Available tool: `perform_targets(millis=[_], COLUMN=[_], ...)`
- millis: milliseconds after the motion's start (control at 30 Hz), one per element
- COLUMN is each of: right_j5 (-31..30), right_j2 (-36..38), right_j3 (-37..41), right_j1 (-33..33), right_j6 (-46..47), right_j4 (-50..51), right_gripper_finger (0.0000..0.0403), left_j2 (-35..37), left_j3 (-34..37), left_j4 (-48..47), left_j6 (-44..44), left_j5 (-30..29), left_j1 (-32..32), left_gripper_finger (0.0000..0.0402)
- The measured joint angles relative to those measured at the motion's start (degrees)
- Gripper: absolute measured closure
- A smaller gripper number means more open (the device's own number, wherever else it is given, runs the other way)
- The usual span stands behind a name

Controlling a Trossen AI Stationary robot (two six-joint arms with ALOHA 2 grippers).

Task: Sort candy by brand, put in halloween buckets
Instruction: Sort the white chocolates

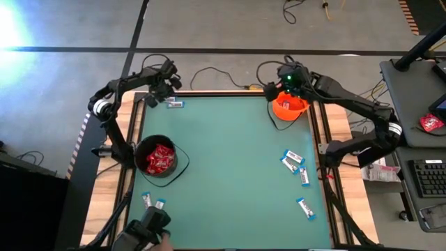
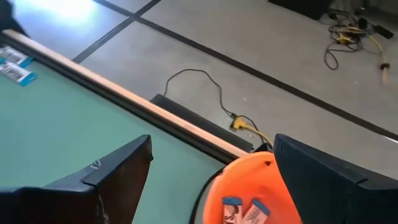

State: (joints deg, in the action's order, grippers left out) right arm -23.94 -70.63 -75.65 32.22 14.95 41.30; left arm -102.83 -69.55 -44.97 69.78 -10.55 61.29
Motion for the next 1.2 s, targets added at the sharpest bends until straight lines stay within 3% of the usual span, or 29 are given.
perform_targets(millis=[133, 267, 633, 900, 1200], right_j5=[0.0, 0.5, 3.6, 4.3, 6.1], right_j2=[0.0, 0.0, 0.0, 0.0, 0.0], right_j3=[0.0, 0.0, 0.0, 0.0, 0.1], right_j1=[-1.7, -2.0, -2.0, -2.0, -2.0], right_j6=[0.4, 0.5, 3.8, 6.3, 8.0], right_j4=[0.0, 0.0, 0.1, 0.2, 0.4], right_gripper_finger=[0.0072, 0.0071, 0.0071, 0.0071, 0.0071], left_j2=[-1.0, -3.0, -3.6, -4.9, -4.7], left_j3=[0.1, 0.1, 0.1, 0.1, -2.3], left_j4=[0.9, 4.7, 1.3, 4.4, 0.9], left_j6=[15.2, 24.5, 42.6, 46.3, 49.5], left_j5=[0.6, 0.8, 0.6, 1.1, -0.2], left_j1=[-0.2, -1.3, -2.0, -2.0, -2.3], left_gripper_finger=[0.0267, 0.0242, 0.024, 0.0245, 0.0245])
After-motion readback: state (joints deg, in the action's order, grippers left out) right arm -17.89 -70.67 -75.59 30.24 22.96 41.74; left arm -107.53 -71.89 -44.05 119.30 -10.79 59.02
